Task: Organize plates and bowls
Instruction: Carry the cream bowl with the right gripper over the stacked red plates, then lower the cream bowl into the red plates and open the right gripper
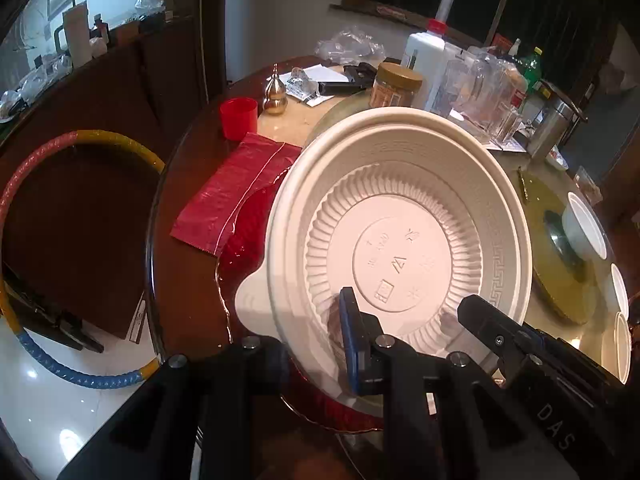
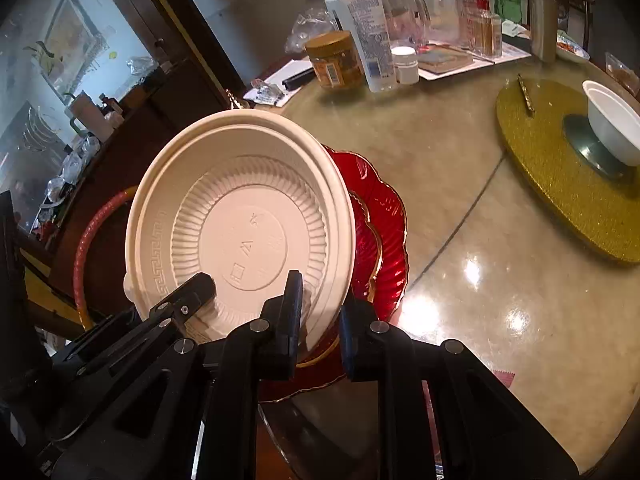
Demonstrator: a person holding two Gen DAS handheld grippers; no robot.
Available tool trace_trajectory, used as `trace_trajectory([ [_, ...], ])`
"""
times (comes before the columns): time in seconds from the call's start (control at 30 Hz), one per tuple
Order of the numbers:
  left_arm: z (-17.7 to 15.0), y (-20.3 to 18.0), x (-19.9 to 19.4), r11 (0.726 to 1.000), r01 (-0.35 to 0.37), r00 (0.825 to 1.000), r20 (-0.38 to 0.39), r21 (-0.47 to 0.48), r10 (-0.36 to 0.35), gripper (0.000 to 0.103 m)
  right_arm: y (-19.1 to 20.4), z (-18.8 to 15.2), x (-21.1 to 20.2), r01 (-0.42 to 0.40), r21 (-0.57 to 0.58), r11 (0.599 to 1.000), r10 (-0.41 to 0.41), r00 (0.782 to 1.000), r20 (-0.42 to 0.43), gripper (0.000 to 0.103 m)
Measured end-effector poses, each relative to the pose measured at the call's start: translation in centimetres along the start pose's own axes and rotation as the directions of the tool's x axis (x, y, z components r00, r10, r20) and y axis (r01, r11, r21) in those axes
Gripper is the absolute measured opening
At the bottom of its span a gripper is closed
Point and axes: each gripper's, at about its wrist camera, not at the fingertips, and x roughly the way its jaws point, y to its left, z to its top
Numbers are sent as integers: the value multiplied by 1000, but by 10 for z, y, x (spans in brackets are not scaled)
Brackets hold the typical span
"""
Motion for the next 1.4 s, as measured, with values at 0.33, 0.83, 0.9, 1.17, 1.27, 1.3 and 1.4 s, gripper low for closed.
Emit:
trace_trajectory([
  [0.33,1,-2,13,1000,-18,999,-38,6,18,23,-3,1,11,24,6,1000,-24,999,-44,17],
  [0.83,4,-4,12,995,-101,995,1,9,101,62,-2,5,14,55,-24,998,-56,997,-44,23],
  [0.9,5,-2,9,995,-104,994,13,-2,104,64,-4,5,13,47,-20,999,-48,998,-43,23],
  [1.17,0,4,-22,996,-70,989,129,-48,76,65,-14,3,-7,38,-2,999,-38,999,18,23],
  [1.27,-3,-2,-42,997,-60,977,204,-38,66,71,-22,2,-25,8,20,1000,-10,995,95,23],
  [1.3,-4,-6,-48,998,-50,973,225,-28,56,73,-24,1,-29,-3,26,1000,0,993,118,23],
  [1.4,-9,-17,-66,1000,-15,955,296,10,12,78,-24,2,-33,-18,-4,1000,18,990,142,31],
])
